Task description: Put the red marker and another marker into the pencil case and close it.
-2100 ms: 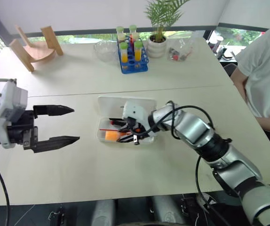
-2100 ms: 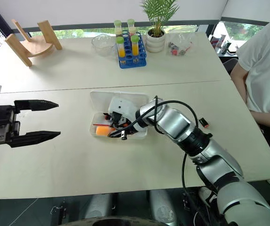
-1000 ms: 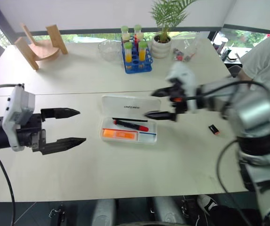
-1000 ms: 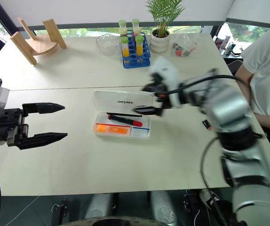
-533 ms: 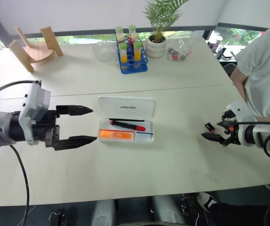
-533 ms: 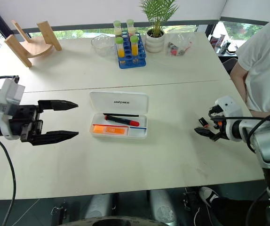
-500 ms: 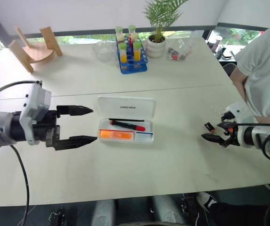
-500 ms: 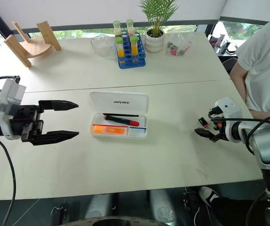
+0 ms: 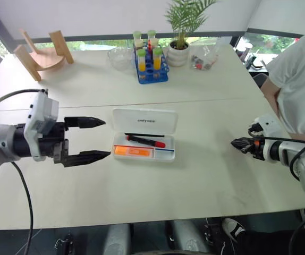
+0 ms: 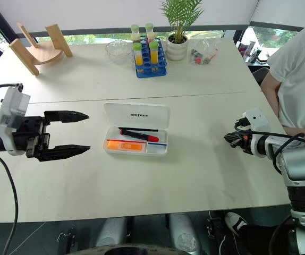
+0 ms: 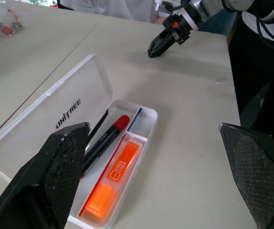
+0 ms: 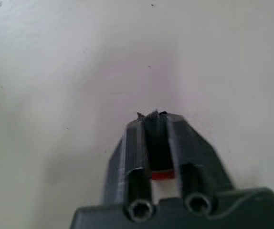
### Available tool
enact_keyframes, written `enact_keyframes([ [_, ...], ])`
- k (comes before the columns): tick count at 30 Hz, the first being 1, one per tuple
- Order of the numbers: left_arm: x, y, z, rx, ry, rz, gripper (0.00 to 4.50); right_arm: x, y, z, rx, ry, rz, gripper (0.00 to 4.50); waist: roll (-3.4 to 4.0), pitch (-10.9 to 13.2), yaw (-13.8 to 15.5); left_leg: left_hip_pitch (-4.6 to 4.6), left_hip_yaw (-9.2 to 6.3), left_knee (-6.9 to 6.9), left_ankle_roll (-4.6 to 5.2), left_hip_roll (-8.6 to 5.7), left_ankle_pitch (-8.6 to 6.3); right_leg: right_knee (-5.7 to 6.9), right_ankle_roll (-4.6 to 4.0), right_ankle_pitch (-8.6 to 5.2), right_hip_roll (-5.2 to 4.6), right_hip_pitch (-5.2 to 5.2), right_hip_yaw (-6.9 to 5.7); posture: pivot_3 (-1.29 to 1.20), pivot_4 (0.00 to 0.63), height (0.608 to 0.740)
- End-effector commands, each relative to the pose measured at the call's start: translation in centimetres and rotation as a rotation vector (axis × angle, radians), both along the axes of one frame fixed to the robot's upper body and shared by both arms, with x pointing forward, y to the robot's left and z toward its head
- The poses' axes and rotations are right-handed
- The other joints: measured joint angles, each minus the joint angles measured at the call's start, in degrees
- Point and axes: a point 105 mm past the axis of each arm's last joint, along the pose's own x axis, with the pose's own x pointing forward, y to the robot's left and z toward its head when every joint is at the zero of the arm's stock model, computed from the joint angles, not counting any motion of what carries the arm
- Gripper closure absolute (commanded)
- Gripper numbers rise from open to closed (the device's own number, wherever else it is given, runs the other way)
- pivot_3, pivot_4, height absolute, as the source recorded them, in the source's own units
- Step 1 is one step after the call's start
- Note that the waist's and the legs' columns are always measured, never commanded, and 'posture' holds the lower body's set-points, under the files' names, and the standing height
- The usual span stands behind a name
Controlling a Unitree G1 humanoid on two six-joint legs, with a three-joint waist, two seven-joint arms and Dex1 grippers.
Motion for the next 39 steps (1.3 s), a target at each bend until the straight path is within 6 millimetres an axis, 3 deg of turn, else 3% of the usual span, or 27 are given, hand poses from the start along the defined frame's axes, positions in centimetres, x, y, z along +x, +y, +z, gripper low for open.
enact_keyframes([
  [1, -0.1, 0.2, 0.7, 0.012, -0.031, 0.007, 0.0, -0.3, 1.1, 1.3, -0.013, -0.015, 0.065, 4.48, 0.02, 0.01, 0.0, 0.0, -0.01, -0.01, 0.0, 0.0, 0.0, 0.0, 0.0, 0.0, 0.0, 0.0, -0.01, 0.0, 0.15, 0.74],
  [3, -0.1, 0.2, 0.7, 0.012, -0.03, 0.008, 0.0, 0.2, 2.9, 3.2, 0.001, -0.087, 0.143, 4.48, 0.03, 0.02, -0.02, -0.01, -0.03, -0.06, 0.0, 0.0, 0.0, 0.01, 0.0, 0.0, 0.01, -0.04, -0.02, 0.0, 0.15, 0.74],
  [6, -0.1, 0.0, 0.7, 0.011, -0.027, 0.005, 0.0, -1.0, 11.1, 7.1, 0.078, -0.166, 0.521, 4.48, 0.3, 0.18, -1.07, -0.03, 0.02, -0.08, 0.0, 0.02, 0.0, 0.04, 0.0, 0.0, 0.03, -0.14, 0.03, 0.0, 0.15, 0.74],
  [8, 0.0, 0.0, 0.7, 0.012, -0.024, 0.003, 0.0, -2.2, 14.3, 7.5, 0.071, -0.165, 0.703, 4.48, 0.32, 0.19, -1.42, -0.02, -0.02, -0.09, 0.0, 0.06, 0.0, 0.1, -0.01, 0.0, 0.09, -0.18, 0.02, 0.0, 0.15, 0.74],
  [10, 0.0, -0.2, 0.7, 0.013, -0.023, -0.001, 0.0, -2.2, 16.0, 7.2, 0.078, -0.15, 0.771, 4.48, 0.2, 0.13, -1.26, -0.02, -0.19, -0.13, 0.0, 0.14, 0.0, 0.1, -0.05, -0.02, 0.16, -0.13, -0.13, 0.0, 0.15, 0.74],
  [18, -0.2, -0.3, 0.7, 0.013, -0.023, 0.01, 0.0, -1.3, 19.7, 4.7, 0.039, -0.118, 0.917, 4.48, 0.16, 0.14, -0.04, -0.16, -0.1, -0.05, 0.0, -0.02, 0.0, 0.03, -0.03, -0.02, -0.08, -0.18, -0.15, 0.0, 0.15, 0.74],
  [28, -0.8, -0.1, 0.4, 0.011, -0.018, 0.035, 0.0, -1.2, 20.6, 2.8, -0.01, -0.072, 0.992, 4.48, 0.17, 0.14, -0.08, -0.15, -0.14, -0.08, 0.0, 0.01, 0.0, 0.05, -0.04, -0.02, -0.04, -0.19, -0.16, 0.0, 0.15, 0.74],
  [32, -0.9, -0.1, 0.3, 0.008, -0.017, 0.042, 0.0, -1.0, 20.8, 2.5, -0.019, -0.07, 0.995, 2.73, 0.17, 0.14, -0.09, -0.14, -0.13, -0.06, 0.0, 0.01, 0.0, 0.06, -0.03, -0.02, -0.04, -0.19, -0.16, 0.0, 0.15, 0.74],
  [37, -0.9, 0.0, 0.0, 0.004, -0.01, 0.051, 0.0, -1.1, 20.9, 3.2, -0.01, -0.077, 1.006, 0.09, 0.17, 0.14, -0.07, -0.14, -0.14, -0.07, 0.0, 0.01, 0.0, 0.06, -0.03, -0.02, -0.04, -0.18, -0.16, 0.0, 0.15, 0.74],
  [39, -0.6, 0.2, -0.2, 0.005, -0.006, 0.056, 0.0, -1.2, 20.6, 4.1, -0.002, -0.093, 1.001, 0.03, 0.17, 0.14, -0.06, -0.14, -0.14, -0.06, 0.0, 0.01, 0.0, 0.06, -0.03, -0.02, -0.05, -0.18, -0.16, 0.0, 0.15, 0.74],
])
